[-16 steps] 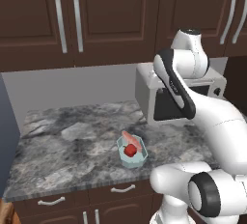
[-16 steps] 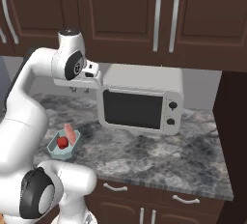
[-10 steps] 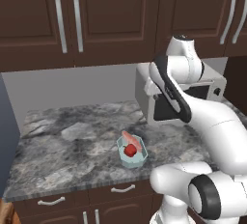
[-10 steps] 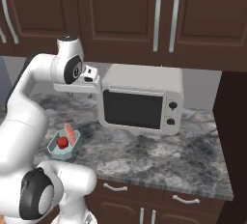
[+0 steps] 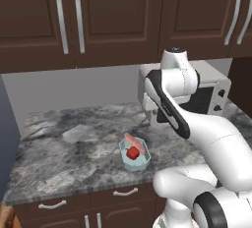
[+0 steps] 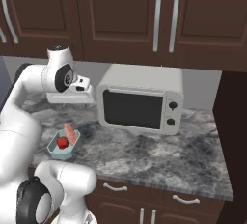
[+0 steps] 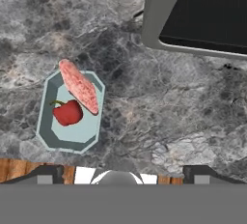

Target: Place the tupperware on the top shelf of the fridge. Make space for the tupperware among the existing items by rearranging them on the shelves if needed. Close the fridge door when finished.

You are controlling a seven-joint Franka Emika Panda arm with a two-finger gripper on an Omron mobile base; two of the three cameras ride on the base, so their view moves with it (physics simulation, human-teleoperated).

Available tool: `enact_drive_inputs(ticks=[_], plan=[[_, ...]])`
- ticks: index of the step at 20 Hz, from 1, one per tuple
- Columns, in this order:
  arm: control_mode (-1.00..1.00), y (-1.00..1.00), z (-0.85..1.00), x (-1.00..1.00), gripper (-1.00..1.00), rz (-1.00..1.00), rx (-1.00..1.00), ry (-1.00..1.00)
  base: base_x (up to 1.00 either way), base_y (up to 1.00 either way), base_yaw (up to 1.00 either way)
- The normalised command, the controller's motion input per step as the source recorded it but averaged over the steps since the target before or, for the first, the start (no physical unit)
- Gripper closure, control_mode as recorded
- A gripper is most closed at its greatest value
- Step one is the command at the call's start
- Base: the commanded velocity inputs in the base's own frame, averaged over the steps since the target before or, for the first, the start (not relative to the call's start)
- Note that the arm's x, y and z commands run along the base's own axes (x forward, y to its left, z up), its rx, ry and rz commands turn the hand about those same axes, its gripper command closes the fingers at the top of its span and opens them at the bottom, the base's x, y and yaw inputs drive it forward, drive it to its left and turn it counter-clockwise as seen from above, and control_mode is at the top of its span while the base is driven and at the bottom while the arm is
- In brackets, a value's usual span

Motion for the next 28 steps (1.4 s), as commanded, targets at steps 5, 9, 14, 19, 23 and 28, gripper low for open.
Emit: enact_drive_inputs(ticks=[5, 9, 14, 19, 23, 28], plan=[[-1.00, 0.49, -0.63, -0.40, -1.00, -0.07, 0.00, 0.08, 0.00, 0.00, 0.00], [-1.00, 0.38, -0.74, -0.09, -1.00, -0.04, 0.00, 0.09, 0.00, 0.00, 0.00], [-1.00, 0.05, -0.56, 0.00, -1.00, -0.03, 0.09, 0.25, 0.00, 0.00, 0.00], [-1.00, 0.00, -0.63, 0.14, -1.00, -0.01, 0.07, 0.19, 0.00, 0.00, 0.00], [-1.00, 0.00, -0.43, 0.38, -1.00, -0.02, 0.00, 0.01, 0.00, 0.00, 0.00], [-1.00, 0.01, -0.48, 0.35, -1.00, -0.01, 0.00, 0.00, 0.00, 0.00, 0.00]])
